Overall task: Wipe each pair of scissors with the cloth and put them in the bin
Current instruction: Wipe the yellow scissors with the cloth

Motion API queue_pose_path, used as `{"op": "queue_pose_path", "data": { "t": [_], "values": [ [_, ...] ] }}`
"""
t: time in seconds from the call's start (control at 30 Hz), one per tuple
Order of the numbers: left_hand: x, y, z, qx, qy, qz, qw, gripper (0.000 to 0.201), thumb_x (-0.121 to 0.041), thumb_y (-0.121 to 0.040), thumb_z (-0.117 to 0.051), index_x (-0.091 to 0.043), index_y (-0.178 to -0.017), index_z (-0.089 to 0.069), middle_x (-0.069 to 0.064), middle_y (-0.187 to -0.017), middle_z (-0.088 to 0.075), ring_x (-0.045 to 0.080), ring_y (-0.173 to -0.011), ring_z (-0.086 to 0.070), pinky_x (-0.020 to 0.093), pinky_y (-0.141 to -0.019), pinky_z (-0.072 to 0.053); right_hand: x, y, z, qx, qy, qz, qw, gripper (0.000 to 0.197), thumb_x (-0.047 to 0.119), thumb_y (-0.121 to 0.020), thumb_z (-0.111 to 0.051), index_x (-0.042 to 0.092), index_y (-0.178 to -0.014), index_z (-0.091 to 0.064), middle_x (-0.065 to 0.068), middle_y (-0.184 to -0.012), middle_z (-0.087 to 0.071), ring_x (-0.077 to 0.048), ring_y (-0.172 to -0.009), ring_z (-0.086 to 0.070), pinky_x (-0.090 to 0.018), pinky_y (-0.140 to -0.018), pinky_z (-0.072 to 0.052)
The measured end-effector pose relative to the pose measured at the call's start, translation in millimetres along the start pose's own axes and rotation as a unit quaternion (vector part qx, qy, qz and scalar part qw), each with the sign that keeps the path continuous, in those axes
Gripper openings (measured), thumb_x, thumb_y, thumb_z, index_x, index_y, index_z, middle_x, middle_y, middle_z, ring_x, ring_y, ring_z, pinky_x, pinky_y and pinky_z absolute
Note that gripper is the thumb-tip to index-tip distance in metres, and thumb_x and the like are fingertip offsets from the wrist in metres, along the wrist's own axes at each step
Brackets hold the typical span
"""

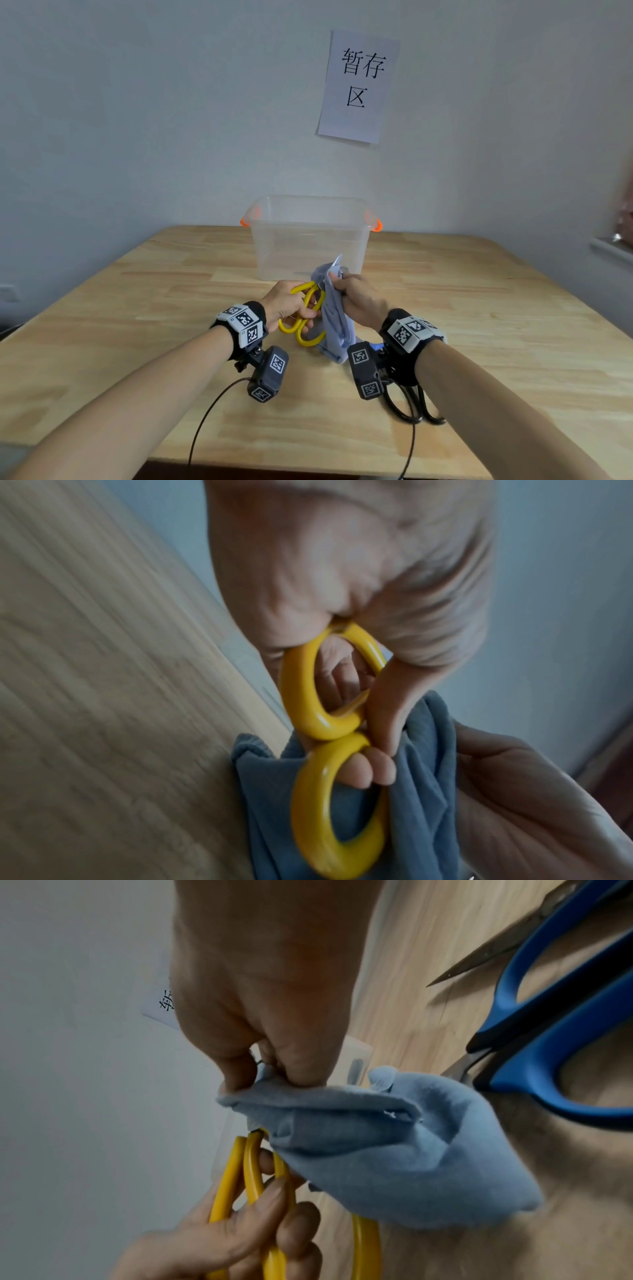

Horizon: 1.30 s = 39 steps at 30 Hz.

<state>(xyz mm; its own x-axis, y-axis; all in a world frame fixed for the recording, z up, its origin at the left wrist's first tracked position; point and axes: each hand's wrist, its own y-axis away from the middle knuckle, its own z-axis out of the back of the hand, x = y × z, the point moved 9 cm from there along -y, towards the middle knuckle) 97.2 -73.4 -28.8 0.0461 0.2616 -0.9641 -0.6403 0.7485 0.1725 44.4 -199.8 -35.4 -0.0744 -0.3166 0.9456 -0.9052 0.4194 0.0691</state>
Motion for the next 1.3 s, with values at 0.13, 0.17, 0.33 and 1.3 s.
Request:
{"op": "queue_pose_path", "data": {
  "t": [0.13,0.17,0.33,1.3],
  "values": [
    [0,-1,-2,-0.002,-0.004,-0.003,1.000,0.025,0.023,-0.080,-0.060,0.000,-0.090,-0.063,0.021,-0.073,-0.064,0.030,-0.052,-0.062,0.032,-0.048,-0.053,-2,-3,-2,0.004,0.039,0.019,0.999,0.013,0.010,-0.098,-0.058,-0.002,-0.094,-0.062,-0.016,-0.089,-0.062,-0.026,-0.085,-0.062,-0.038,-0.084,-0.054],
    [-1,-2,-4,0.000,-0.007,-0.005,1.000,0.025,0.022,-0.080,-0.061,0.000,-0.091,-0.064,0.021,-0.074,-0.064,0.030,-0.053,-0.063,0.032,-0.049,-0.053,-3,-4,0,-0.007,0.037,0.026,0.999,0.013,0.010,-0.097,-0.061,-0.003,-0.094,-0.062,-0.019,-0.091,-0.062,-0.030,-0.088,-0.061,-0.044,-0.089,-0.053],
    [-4,-2,-10,0.010,-0.019,-0.025,0.999,0.022,0.020,-0.077,-0.066,0.001,-0.088,-0.065,0.021,-0.075,-0.065,0.031,-0.056,-0.062,0.032,-0.049,-0.052,-4,-8,10,-0.045,0.039,0.065,0.996,0.010,0.005,-0.093,-0.064,-0.004,-0.090,-0.061,-0.018,-0.085,-0.054,-0.027,-0.073,-0.054,-0.038,-0.069,-0.048],
    [7,-6,-11,0.027,-0.035,-0.004,0.999,0.025,0.020,-0.079,-0.066,-0.003,-0.089,-0.066,0.021,-0.082,-0.069,0.031,-0.061,-0.064,0.041,-0.064,-0.057,9,-15,17,-0.087,0.039,0.122,0.988,0.024,-0.007,-0.096,-0.053,0.000,-0.073,-0.059,-0.009,-0.061,-0.058,-0.020,-0.054,-0.056,-0.030,-0.054,-0.047]
  ]
}}
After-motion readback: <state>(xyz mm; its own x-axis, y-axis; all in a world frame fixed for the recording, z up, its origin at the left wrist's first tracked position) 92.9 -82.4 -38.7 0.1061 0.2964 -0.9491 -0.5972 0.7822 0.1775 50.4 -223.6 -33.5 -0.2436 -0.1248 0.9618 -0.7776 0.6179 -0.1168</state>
